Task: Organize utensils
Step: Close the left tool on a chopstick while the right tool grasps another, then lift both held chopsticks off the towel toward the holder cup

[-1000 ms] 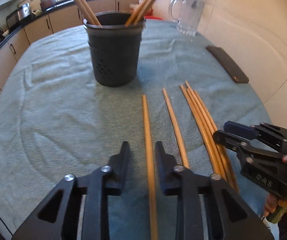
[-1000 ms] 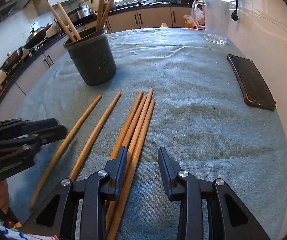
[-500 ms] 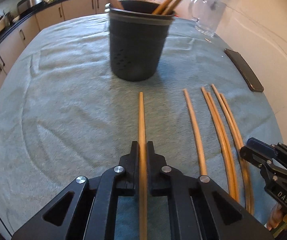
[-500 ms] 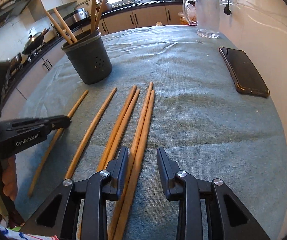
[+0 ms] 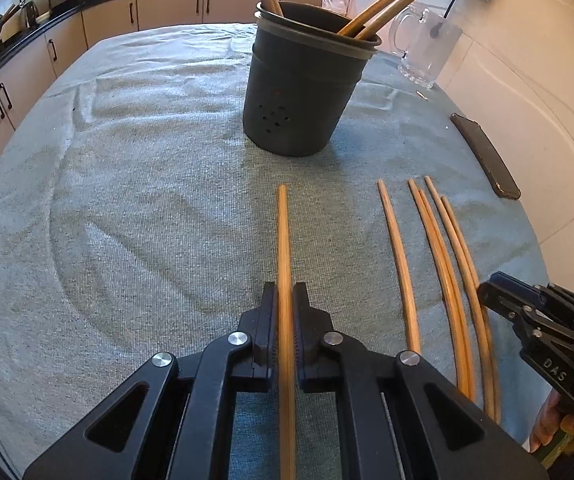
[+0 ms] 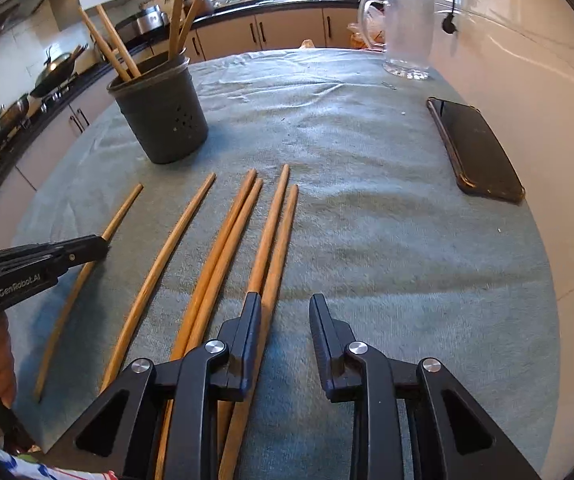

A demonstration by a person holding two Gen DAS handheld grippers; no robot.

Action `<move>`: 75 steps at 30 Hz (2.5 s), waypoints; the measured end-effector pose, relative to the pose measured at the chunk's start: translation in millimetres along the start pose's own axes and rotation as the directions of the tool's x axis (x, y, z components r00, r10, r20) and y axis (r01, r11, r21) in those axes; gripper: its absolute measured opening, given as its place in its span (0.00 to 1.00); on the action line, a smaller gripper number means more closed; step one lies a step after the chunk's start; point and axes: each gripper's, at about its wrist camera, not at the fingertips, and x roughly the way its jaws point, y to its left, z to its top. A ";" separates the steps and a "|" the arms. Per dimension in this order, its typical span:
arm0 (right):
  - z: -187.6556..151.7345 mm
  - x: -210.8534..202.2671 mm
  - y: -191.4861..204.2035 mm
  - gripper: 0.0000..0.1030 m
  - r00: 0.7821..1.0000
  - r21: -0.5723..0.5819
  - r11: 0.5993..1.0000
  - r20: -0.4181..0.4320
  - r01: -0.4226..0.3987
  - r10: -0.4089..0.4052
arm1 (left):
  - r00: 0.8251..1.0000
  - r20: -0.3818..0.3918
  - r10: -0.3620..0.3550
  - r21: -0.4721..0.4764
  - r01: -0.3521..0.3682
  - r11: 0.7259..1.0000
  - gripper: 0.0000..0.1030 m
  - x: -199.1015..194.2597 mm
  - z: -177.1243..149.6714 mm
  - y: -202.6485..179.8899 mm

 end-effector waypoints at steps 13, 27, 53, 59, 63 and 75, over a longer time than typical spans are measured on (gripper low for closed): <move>46.6 28.6 -15.2 0.10 0.986 -0.015 1.000 -0.164 0.002 -0.004 | 0.981 -0.190 -0.038 -0.041 0.031 0.999 0.07 11.7 31.3 8.0; 66.6 37.4 -31.8 0.11 0.963 -0.010 1.000 -0.269 0.011 -0.014 | 0.968 -0.252 0.009 0.002 -0.009 1.000 0.07 33.6 70.8 -0.2; 37.9 -94.2 -6.2 0.07 0.973 -0.021 0.999 0.229 -0.040 0.043 | 0.977 0.209 -0.051 -0.015 0.056 0.998 0.06 -107.6 22.0 16.6; 24.0 -121.3 4.1 0.07 0.951 -0.032 0.998 0.302 -0.062 0.069 | 0.951 0.304 -0.053 0.031 0.046 0.998 0.06 -140.7 -4.0 2.2; 15.8 -135.8 13.1 0.07 0.940 -0.043 0.997 0.333 -0.066 0.076 | 0.940 0.336 -0.063 0.033 0.055 0.998 0.06 -157.9 -22.8 2.5; 15.5 -158.1 29.0 0.07 0.906 -0.078 0.993 0.410 -0.085 0.109 | 0.870 0.491 -0.054 0.027 0.047 0.999 0.06 -207.7 -46.5 5.7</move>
